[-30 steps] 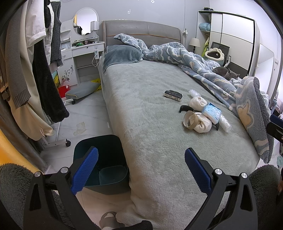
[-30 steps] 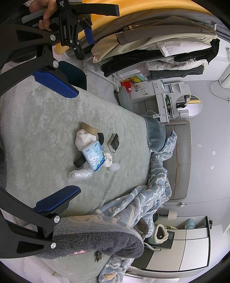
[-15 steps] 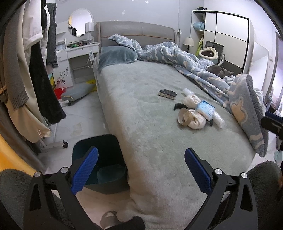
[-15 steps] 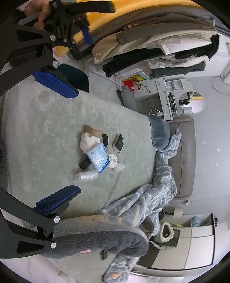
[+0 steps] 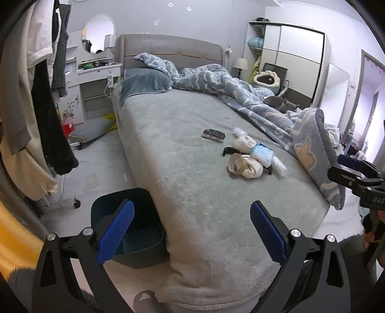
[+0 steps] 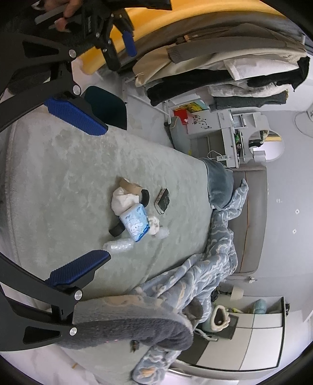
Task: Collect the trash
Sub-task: 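Reach the right gripper to the blue rabbit package while the left gripper reaches the cardboard roll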
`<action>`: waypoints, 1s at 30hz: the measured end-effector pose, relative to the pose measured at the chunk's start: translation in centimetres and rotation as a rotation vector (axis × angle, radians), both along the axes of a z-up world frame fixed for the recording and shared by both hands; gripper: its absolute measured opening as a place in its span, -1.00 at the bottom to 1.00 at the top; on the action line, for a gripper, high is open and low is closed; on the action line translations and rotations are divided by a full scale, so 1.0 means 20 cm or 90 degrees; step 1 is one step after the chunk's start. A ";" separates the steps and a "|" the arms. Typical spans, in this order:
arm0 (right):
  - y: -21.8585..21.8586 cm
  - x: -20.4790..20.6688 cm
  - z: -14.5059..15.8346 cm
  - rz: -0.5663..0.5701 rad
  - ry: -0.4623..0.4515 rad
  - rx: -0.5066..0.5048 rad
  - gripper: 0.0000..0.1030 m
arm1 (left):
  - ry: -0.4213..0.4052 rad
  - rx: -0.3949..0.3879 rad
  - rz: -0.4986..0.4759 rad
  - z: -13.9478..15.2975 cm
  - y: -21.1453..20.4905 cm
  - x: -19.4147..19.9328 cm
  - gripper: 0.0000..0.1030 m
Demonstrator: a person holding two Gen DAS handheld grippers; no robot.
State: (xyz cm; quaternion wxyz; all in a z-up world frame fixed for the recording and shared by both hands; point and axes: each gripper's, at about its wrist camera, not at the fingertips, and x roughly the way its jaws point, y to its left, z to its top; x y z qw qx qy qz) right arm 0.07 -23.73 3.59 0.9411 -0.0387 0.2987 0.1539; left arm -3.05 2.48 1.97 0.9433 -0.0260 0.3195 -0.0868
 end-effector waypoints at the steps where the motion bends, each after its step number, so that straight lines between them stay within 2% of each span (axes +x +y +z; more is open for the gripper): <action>1: 0.01 0.01 0.00 0.002 -0.001 -0.003 0.85 | 0.001 0.000 -0.008 0.00 0.00 0.01 0.90; 8: 0.03 0.13 -0.03 0.024 -0.001 -0.033 0.83 | 0.013 0.010 -0.068 -0.05 -0.01 0.16 0.75; 16: 0.05 0.36 -0.14 0.043 0.025 -0.084 0.82 | 0.037 -0.016 -0.128 -0.17 -0.02 0.38 0.71; 18: 0.05 0.42 -0.16 0.049 0.029 -0.094 0.81 | 0.044 -0.021 -0.147 -0.20 -0.04 0.41 0.62; 21: 0.04 0.50 -0.20 0.053 0.036 -0.098 0.78 | 0.056 -0.029 -0.179 -0.24 -0.06 0.48 0.59; 24: 0.05 0.58 -0.24 0.067 0.044 -0.111 0.65 | 0.066 -0.040 -0.208 -0.27 -0.09 0.57 0.45; 26: 0.05 0.63 -0.26 0.075 0.050 -0.117 0.64 | 0.071 -0.044 -0.218 -0.28 -0.11 0.60 0.43; 30: 0.03 0.70 -0.29 0.083 0.058 -0.115 0.64 | 0.080 -0.044 -0.244 -0.31 -0.17 0.68 0.26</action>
